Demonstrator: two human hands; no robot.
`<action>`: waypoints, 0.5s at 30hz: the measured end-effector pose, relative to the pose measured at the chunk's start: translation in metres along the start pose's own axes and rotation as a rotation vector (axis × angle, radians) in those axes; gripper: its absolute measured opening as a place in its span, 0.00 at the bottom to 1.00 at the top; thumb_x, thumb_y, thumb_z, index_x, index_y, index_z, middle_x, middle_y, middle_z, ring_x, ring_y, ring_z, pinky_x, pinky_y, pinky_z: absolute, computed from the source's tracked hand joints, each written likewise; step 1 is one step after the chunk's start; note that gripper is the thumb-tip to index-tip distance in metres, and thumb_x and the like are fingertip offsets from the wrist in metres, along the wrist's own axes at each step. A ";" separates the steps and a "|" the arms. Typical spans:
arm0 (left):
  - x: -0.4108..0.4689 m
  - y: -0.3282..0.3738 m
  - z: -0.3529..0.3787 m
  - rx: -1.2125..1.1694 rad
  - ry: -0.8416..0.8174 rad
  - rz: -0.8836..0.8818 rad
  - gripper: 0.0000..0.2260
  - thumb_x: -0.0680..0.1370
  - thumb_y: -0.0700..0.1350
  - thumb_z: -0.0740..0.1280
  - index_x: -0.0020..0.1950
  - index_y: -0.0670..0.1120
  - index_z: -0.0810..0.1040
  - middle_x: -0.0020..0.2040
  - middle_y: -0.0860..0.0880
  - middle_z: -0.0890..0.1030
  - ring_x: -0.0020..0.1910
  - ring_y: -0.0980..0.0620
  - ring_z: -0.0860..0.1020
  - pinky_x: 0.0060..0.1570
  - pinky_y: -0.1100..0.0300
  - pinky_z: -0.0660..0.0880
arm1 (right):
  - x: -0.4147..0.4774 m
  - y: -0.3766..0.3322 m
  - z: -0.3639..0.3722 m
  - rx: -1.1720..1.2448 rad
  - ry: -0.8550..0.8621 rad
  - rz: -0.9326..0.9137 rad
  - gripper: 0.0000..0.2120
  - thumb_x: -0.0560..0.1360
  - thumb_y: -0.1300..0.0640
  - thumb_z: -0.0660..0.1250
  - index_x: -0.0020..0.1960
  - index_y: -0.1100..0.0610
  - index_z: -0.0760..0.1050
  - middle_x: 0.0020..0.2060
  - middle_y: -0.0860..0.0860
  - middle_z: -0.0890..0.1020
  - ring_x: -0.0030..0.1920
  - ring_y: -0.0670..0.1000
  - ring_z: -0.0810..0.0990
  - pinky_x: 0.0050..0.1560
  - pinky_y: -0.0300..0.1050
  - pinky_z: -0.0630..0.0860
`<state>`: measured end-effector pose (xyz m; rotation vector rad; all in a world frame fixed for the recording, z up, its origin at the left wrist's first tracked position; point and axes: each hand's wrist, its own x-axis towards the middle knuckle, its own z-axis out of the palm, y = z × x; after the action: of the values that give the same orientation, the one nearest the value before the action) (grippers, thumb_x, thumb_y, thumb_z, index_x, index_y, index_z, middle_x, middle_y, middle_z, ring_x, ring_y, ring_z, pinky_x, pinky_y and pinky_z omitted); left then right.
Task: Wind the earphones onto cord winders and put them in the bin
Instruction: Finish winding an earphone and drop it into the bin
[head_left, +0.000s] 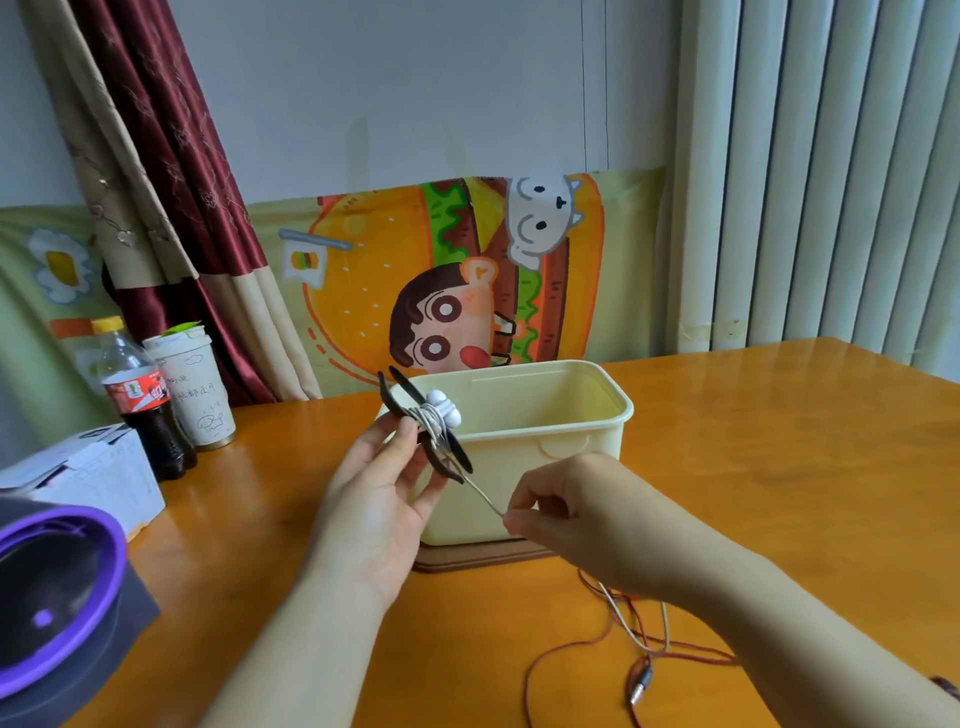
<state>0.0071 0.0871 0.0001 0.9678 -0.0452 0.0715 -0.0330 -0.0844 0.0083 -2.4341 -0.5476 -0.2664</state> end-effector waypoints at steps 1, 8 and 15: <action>0.000 -0.001 -0.001 0.027 0.011 0.003 0.10 0.79 0.40 0.64 0.59 0.45 0.79 0.49 0.47 0.83 0.50 0.51 0.79 0.46 0.56 0.76 | -0.001 -0.003 -0.003 -0.015 0.004 -0.012 0.09 0.77 0.51 0.65 0.47 0.53 0.81 0.33 0.43 0.78 0.34 0.43 0.76 0.34 0.36 0.73; -0.005 -0.006 -0.002 0.370 -0.141 0.007 0.09 0.80 0.38 0.64 0.57 0.47 0.79 0.49 0.50 0.85 0.45 0.57 0.83 0.44 0.61 0.76 | -0.011 -0.021 -0.028 0.000 0.037 -0.092 0.08 0.76 0.49 0.64 0.45 0.50 0.81 0.30 0.45 0.77 0.32 0.43 0.74 0.32 0.37 0.71; -0.014 -0.004 0.001 0.554 -0.479 -0.134 0.14 0.73 0.41 0.69 0.59 0.43 0.78 0.58 0.39 0.82 0.56 0.44 0.82 0.55 0.51 0.78 | -0.011 -0.006 -0.060 0.157 0.280 -0.075 0.12 0.74 0.46 0.62 0.40 0.53 0.78 0.26 0.48 0.70 0.27 0.42 0.66 0.28 0.36 0.64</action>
<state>-0.0068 0.0838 -0.0035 1.5224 -0.4187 -0.2872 -0.0493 -0.1207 0.0549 -2.1804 -0.5148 -0.5641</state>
